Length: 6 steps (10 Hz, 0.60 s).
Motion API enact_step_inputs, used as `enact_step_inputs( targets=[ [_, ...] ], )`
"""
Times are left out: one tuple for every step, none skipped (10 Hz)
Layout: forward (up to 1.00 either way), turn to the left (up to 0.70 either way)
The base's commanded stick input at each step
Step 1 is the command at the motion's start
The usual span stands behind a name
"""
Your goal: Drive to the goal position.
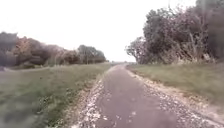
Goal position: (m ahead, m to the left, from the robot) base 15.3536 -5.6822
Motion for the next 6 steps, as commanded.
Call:
enact_step_inputs(
  targets=[
    [0.70, 0.00],
    [0.70, 0.00],
    [0.70, 0.00],
    [0.70, 0.00],
    [0.70, 0.00],
    [0.70, 0.00]
  ],
)
